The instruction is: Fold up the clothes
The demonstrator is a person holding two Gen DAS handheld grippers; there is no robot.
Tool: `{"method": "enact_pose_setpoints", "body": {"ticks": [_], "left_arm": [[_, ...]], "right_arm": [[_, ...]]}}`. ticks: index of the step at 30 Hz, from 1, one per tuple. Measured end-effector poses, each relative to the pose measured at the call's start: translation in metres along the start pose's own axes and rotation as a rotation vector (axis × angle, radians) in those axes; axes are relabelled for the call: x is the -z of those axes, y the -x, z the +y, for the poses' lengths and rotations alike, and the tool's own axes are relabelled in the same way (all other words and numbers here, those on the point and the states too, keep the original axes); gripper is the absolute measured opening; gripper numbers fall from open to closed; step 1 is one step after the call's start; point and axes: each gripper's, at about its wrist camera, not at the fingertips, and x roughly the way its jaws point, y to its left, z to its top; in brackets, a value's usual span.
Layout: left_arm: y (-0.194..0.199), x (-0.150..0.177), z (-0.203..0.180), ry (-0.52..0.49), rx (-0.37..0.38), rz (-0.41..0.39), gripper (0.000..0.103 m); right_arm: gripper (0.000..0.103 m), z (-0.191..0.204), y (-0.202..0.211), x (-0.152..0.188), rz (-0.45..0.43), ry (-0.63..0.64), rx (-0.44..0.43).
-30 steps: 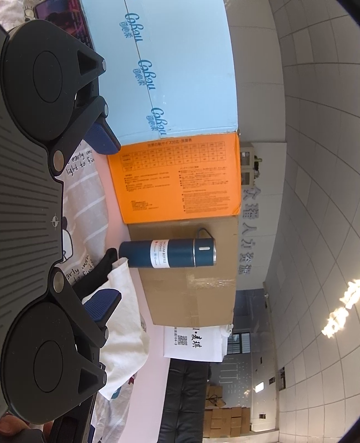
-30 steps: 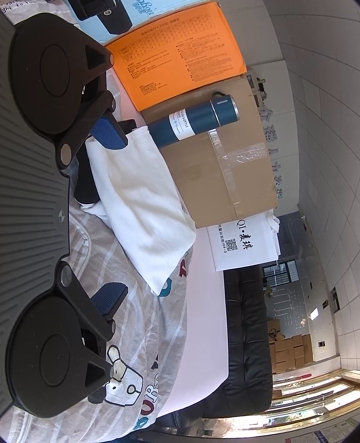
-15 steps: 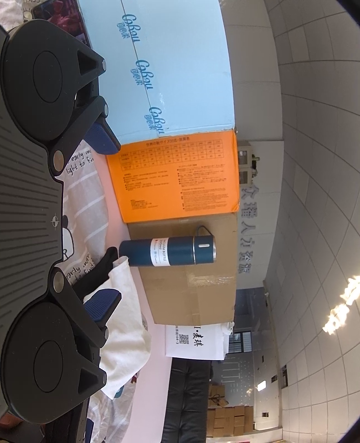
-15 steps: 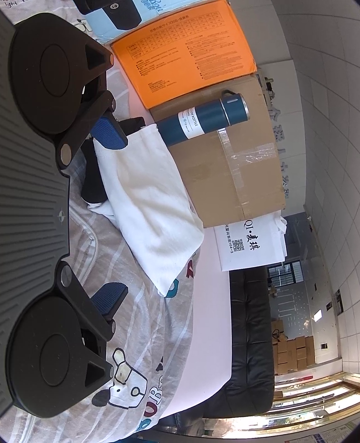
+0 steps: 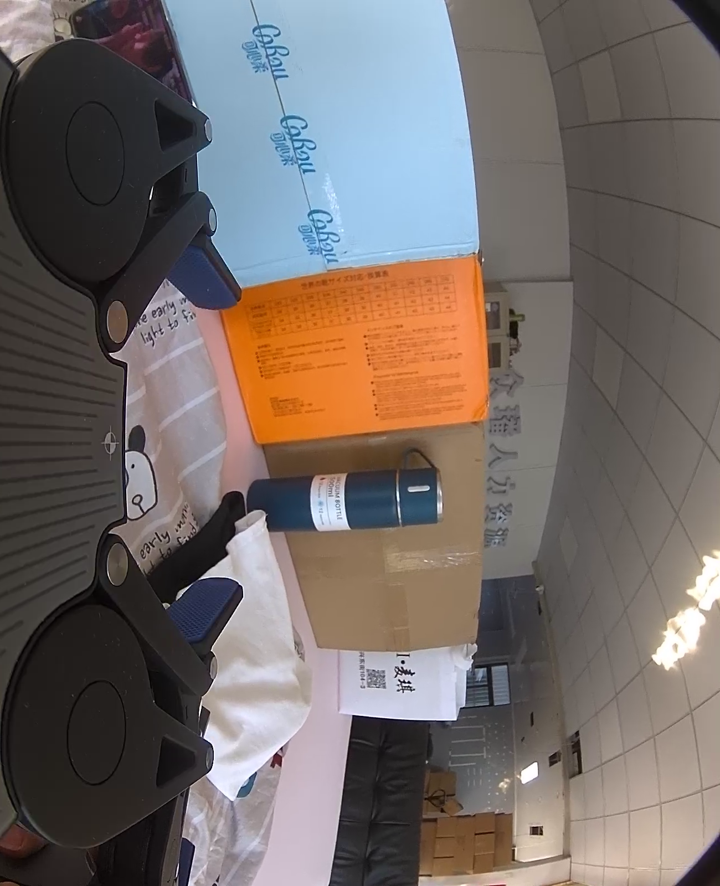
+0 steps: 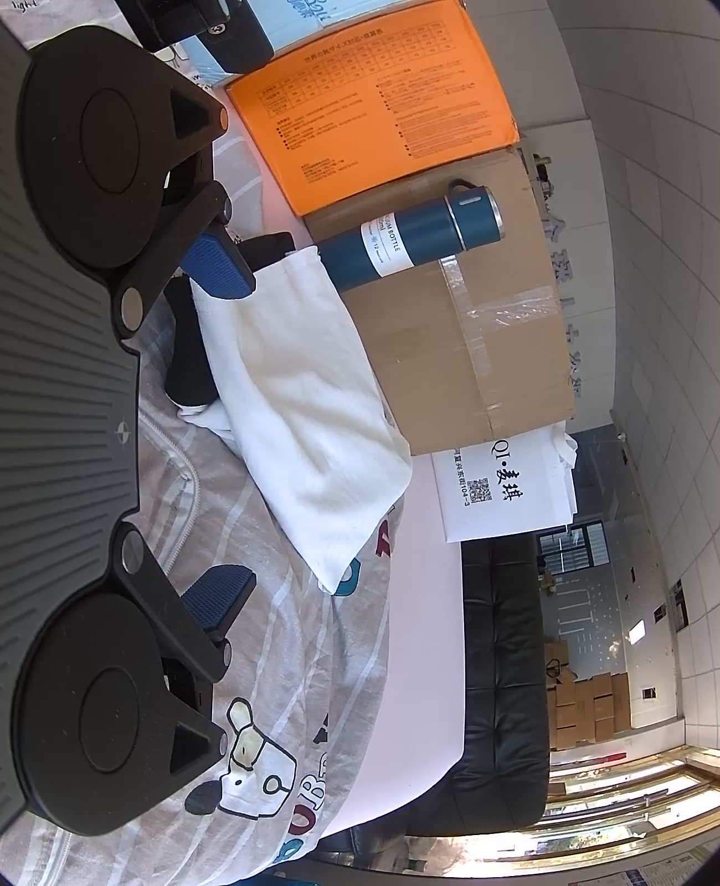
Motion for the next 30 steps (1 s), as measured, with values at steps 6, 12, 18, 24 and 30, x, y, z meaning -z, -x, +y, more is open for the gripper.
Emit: {"method": "enact_pose_setpoints", "body": {"ticks": [6,12,18,24,30], "left_arm": [[-0.002,0.001,0.001,0.007,-0.008,0.011,0.103],[-0.003,0.002,0.003,0.016,-0.022,0.01,0.103],[-0.007,0.004,0.008,0.05,-0.033,0.034,0.103],[-0.01,0.006,0.01,0.061,-0.047,0.056,0.103],[-0.011,0.007,0.008,0.057,-0.035,0.063,0.103]], "right_arm": [[0.103,0.0,0.0,0.0,0.0,0.001,-0.001],[0.103,-0.002,0.002,-0.001,-0.004,-0.005,-0.012],[0.103,-0.004,0.002,-0.002,0.002,-0.028,-0.015],[0.103,-0.004,0.001,-0.001,0.002,-0.031,-0.018],[0.103,-0.004,0.001,-0.001,0.003,-0.031,-0.02]]}}
